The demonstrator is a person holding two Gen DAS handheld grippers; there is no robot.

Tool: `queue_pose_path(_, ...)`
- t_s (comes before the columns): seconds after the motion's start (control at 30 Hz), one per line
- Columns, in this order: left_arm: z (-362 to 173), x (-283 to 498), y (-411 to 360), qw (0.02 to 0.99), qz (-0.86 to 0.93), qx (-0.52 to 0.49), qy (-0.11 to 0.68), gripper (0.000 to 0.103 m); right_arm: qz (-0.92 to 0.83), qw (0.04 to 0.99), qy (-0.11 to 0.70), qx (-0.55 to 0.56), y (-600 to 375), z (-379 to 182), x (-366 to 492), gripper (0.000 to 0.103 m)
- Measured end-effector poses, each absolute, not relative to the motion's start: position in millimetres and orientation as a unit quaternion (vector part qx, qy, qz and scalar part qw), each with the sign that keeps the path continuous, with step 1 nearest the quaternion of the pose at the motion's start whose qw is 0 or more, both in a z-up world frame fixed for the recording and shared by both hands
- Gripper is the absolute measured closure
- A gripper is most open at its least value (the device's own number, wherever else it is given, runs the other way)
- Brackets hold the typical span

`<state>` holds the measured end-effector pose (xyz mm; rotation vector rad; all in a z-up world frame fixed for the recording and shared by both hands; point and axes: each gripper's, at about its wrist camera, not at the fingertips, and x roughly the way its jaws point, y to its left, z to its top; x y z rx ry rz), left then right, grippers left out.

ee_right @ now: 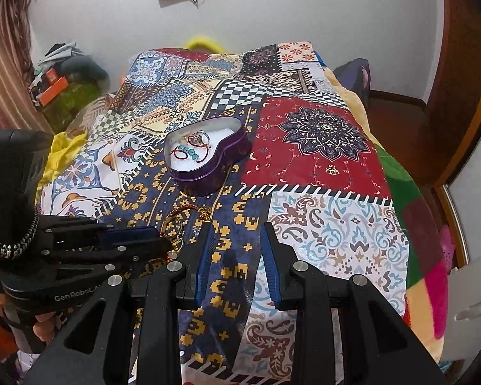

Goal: Organize jewelry
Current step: 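Grasp the red-and-gold beaded bracelet with the left tool, then lift the bracelet toward the tin with the left tool while the right tool grasps a gold ring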

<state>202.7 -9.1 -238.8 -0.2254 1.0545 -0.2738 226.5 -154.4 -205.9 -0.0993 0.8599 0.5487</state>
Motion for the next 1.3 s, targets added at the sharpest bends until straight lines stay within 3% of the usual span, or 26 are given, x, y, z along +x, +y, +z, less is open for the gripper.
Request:
queue_pose_path(0.2,-233,201,-15,0.859,-0.118,-0.084,0.492,0.087,0.266,0.873,0.407,-0.045,-154,-203,221,0.076)
queue_pose_path(0.23,-232,202,-16,0.86,-0.116,-0.082,0.49,0.103,0.265,0.874,0.406,-0.046,-154,-202,221,0.076)
queue_pose_path(0.63,-206,199,-10,0.875,-0.111,-0.061,0.467,0.103,0.257,0.878,0.402,-0.036,-161,-198,222,0.076)
queue_pose_path(0.77,-210,207,-11,0.872,-0.112,-0.033,0.476,0.095,0.263,0.873,0.409,-0.035,-158,-202,222,0.076)
queue_pose_path(1.3,-239,233,-8,0.853,-0.114,-0.053,0.506,0.094,0.267,0.864,0.426,-0.032,-160,-215,228,0.076)
